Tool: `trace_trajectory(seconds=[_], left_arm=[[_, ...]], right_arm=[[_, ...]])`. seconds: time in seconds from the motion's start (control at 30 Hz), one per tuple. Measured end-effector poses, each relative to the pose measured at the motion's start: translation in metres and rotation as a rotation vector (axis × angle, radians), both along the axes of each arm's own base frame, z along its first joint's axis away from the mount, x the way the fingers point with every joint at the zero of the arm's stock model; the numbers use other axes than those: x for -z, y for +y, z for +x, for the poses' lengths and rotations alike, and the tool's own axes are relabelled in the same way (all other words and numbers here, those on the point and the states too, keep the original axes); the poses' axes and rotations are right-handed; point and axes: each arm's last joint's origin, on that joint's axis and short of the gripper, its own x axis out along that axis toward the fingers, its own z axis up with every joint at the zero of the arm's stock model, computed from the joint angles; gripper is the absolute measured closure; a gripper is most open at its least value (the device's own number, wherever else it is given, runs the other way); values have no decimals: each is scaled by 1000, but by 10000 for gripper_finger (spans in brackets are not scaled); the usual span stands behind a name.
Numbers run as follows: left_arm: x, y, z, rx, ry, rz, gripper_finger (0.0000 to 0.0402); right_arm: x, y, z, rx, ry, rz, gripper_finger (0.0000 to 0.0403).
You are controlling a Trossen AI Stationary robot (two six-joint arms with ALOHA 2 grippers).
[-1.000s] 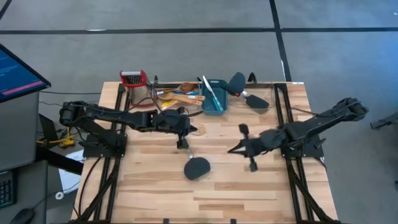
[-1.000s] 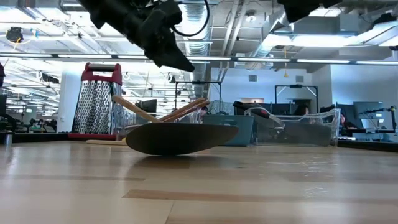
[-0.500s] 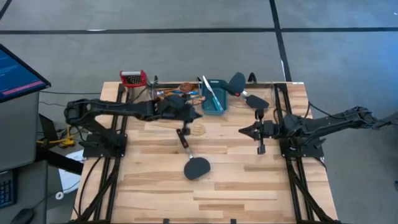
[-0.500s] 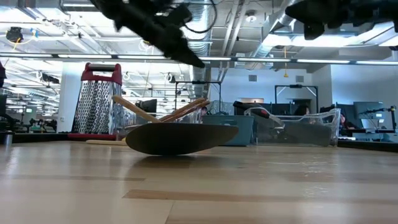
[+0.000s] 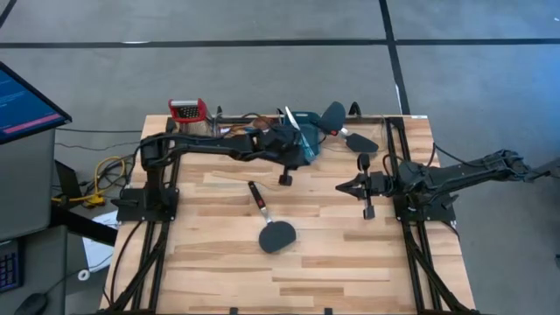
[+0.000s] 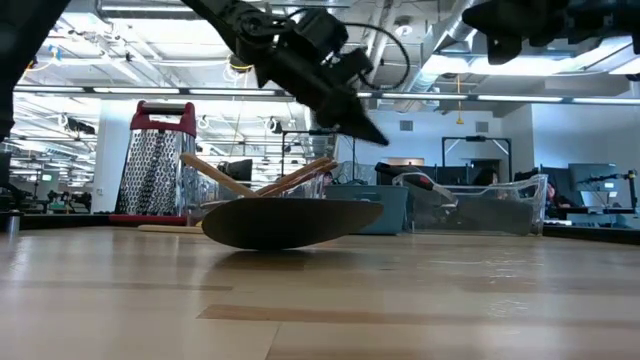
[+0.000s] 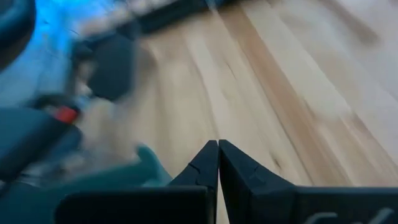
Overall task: Pick & Place Kitchen Items
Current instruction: Put the black spatula into the right transparent bin
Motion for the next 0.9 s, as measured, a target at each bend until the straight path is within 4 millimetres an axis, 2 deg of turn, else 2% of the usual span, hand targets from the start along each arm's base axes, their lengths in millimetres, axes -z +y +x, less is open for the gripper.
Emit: trace_trajectory(seconds=[0.2, 0.33, 0.47, 0.67, 0.77, 0.9], left_arm=[[13, -11, -23, 103, 301, 14, 400], [20, -27, -32, 143, 439, -15, 400], [25, -54, -32, 253, 474, 29, 400], [41, -94, -40, 408, 567, 329, 400], [50, -101, -46, 441, 620, 415, 400], [55, -99, -52, 430, 668, 405, 400]], right_arm=[[2, 0, 0, -3, 21, -54, 403], [3, -1, 0, 7, 31, -57, 403], [3, -1, 0, 8, 31, -57, 403], [4, -1, 0, 7, 38, -58, 403], [4, -1, 0, 7, 38, -58, 403], [4, -1, 0, 7, 38, -58, 403]])
